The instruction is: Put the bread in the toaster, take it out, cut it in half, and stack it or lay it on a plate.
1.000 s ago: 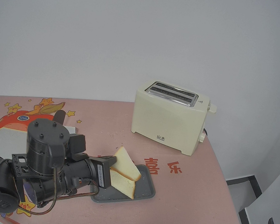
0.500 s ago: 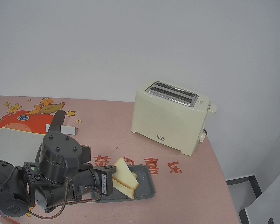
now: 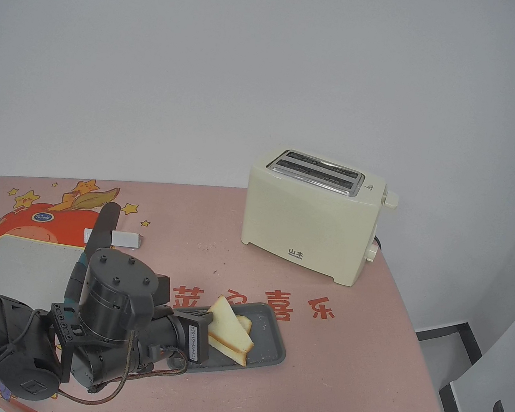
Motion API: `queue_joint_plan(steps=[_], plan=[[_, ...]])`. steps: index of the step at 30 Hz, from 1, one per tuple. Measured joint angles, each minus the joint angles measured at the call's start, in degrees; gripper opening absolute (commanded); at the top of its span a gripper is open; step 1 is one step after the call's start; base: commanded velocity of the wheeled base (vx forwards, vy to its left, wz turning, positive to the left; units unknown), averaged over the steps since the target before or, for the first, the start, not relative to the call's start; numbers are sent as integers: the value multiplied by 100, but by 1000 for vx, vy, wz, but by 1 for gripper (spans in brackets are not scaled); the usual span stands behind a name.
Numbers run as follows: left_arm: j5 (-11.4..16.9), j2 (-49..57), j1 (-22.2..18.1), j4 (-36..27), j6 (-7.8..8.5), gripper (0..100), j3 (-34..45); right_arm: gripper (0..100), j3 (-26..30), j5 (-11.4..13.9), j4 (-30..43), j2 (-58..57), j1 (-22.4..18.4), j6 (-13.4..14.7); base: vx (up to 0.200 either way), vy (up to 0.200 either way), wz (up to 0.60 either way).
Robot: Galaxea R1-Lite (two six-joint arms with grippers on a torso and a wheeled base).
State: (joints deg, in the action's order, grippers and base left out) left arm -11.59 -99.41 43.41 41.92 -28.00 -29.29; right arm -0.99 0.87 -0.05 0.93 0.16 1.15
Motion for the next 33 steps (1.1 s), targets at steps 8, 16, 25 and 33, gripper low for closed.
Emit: queue_joint_plan(steps=[8, 16, 25, 33], plan=[[10, -56, -6, 0, 0, 0, 5, 100, 0, 0, -2, 0, 0, -2, 0, 0, 0], [5, -89, -11, 0, 0, 0, 5, 100, -2, 2, -2, 0, 0, 0, 0, 0, 0], [2, -94, -13, 0, 0, 0, 5, 100, -2, 0, -2, 0, 0, 0, 0, 0, 0], [0, -91, -17, -2, 12, 100, 33, 100, -2, 0, -2, 0, 0, -2, 0, 0, 0]])
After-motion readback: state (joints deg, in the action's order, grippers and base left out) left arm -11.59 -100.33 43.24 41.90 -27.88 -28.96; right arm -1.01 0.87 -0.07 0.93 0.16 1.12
